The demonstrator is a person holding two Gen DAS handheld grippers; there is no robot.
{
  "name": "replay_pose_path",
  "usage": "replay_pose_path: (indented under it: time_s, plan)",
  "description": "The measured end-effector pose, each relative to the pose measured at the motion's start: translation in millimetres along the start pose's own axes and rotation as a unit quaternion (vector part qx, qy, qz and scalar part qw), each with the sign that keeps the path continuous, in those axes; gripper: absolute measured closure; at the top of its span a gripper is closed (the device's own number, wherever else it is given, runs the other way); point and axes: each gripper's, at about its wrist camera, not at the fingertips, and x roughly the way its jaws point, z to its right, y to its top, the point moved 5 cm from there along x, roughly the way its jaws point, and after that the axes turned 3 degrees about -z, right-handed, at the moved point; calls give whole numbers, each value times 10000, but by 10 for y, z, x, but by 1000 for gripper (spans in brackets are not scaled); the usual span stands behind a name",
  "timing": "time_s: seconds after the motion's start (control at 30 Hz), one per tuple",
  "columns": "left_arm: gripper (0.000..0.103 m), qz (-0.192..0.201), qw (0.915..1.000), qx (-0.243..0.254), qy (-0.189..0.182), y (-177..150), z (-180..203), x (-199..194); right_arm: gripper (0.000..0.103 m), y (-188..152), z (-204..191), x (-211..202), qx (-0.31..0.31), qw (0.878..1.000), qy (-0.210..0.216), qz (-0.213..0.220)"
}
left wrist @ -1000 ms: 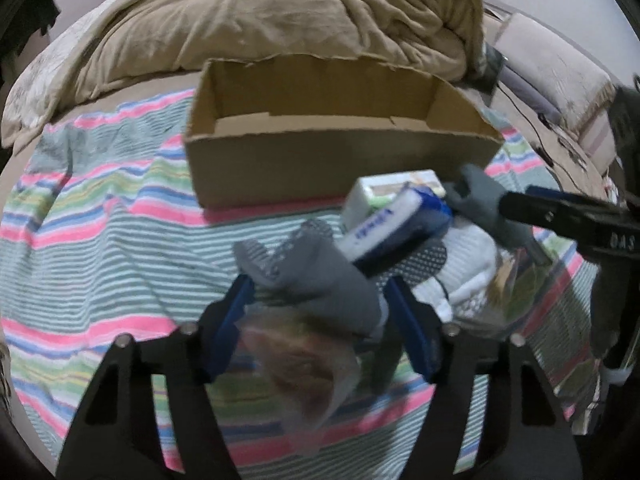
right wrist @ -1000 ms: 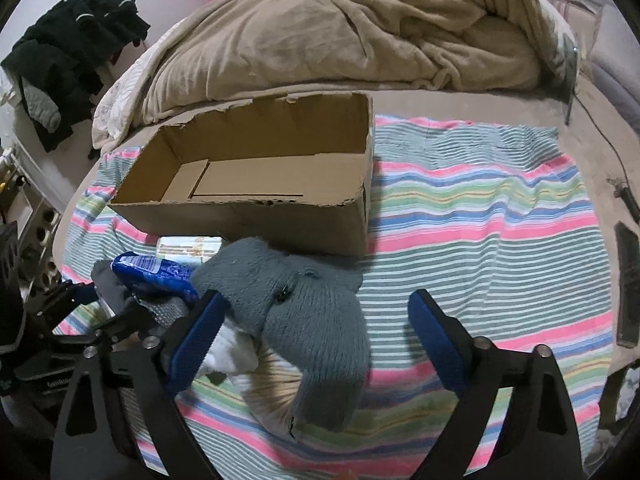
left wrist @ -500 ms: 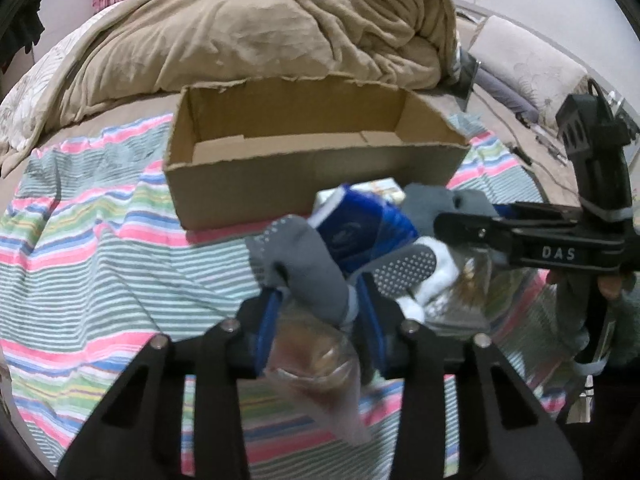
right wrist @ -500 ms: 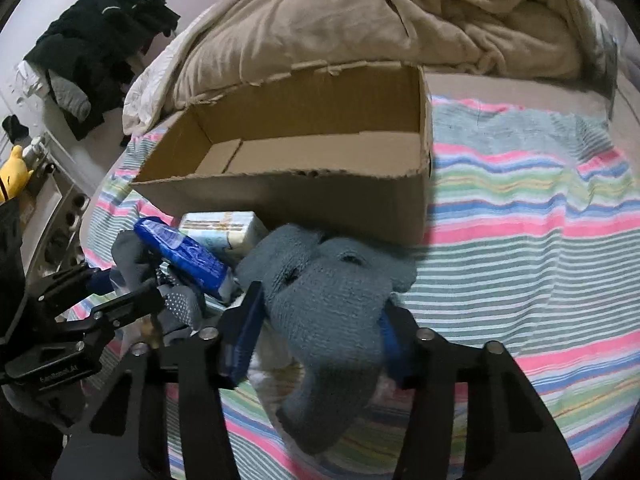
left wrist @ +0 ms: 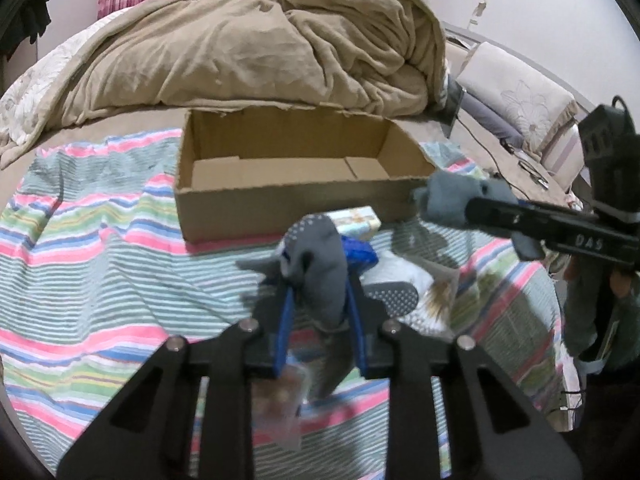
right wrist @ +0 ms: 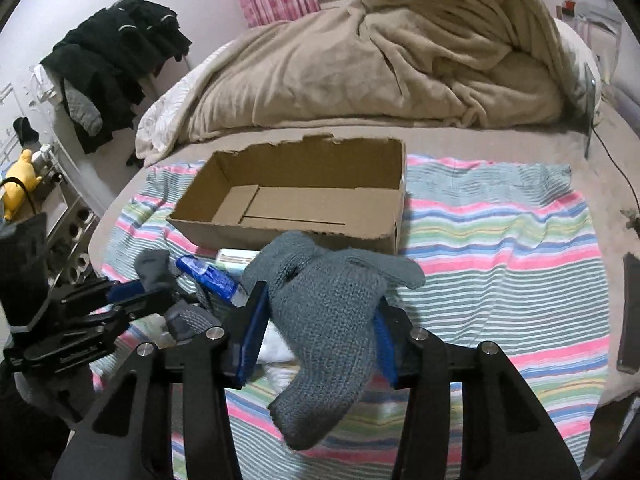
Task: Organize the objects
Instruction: 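Carry both gray gloves over the cardboard box with both tools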
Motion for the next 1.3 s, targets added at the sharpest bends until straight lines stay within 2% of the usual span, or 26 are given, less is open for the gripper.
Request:
replay_pose_path:
  time_s: [0.17,0.5,0.77,1.0,1.3]
  plan:
    - [80,116,9999,-17,-100,38,80,-124,53,18,-27,-140,-67,9999,20,98]
    - [80,725,9970,11,-275,414,209,-661,53,158,-53,-446,-232,9988,-1,438]
    - [80,1121,9936,147,19,765,109,-858,53,336,-71,-493,-383,9976,16,577]
    - [80,1174,9929,139,117,941,-28,-799,53,544,-121,-385,-570,9965,80,610]
    - [80,1172,9929,95,158,1167,-207,-511,53,765,-83,-56,-563,9970,219,479]
